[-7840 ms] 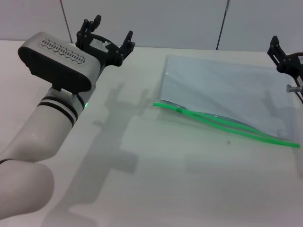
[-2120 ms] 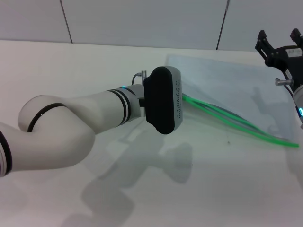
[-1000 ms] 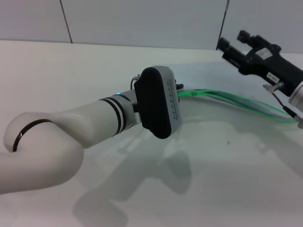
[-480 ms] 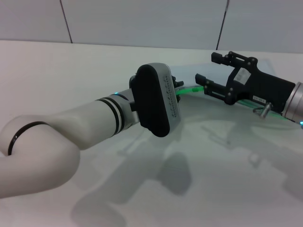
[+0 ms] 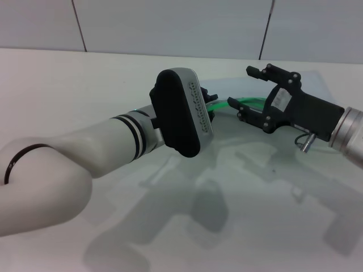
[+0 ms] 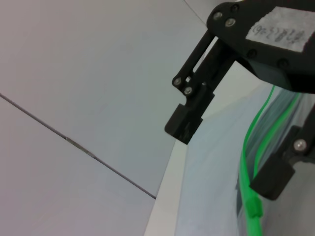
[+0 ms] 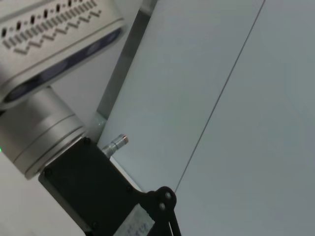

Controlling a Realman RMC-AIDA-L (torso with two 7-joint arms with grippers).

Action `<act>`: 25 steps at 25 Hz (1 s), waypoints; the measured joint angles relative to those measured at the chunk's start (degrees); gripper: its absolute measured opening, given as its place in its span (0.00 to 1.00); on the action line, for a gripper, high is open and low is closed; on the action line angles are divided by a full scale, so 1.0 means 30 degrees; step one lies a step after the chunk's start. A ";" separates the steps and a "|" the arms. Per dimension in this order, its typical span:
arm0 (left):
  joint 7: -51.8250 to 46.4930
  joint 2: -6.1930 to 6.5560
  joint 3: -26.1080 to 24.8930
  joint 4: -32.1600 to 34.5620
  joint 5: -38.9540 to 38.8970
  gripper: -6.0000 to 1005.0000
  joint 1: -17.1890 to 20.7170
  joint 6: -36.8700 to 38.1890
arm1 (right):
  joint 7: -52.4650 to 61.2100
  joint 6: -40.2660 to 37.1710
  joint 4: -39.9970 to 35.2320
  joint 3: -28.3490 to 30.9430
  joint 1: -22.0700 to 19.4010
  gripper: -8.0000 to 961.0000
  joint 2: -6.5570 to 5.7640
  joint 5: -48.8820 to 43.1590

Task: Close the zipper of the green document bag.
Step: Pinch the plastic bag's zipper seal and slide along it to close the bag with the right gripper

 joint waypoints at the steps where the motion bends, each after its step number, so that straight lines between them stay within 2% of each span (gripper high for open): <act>1: 0.0001 0.0013 -0.0001 0.0068 -0.0037 0.06 0.0003 0.0088 | -0.0243 0.0001 -0.0038 0.0054 -0.0059 0.71 0.0062 -0.0007; 9: -0.0006 0.0003 -0.0269 0.0749 -0.0064 0.06 0.0048 0.0694 | -0.2063 0.0173 -0.0095 0.0135 -0.0309 0.67 0.0561 -0.0041; 18: -0.0026 -0.0012 -0.0291 0.1135 -0.0065 0.06 0.0041 0.1097 | -0.2889 0.1659 -0.0197 0.0197 -0.0316 0.63 0.0780 -0.0061; 25: -0.0030 0.0005 -0.0669 0.1673 -0.0064 0.06 0.0444 0.1772 | -0.3576 0.1772 -0.0267 0.0317 -0.0493 0.61 0.0852 -0.0070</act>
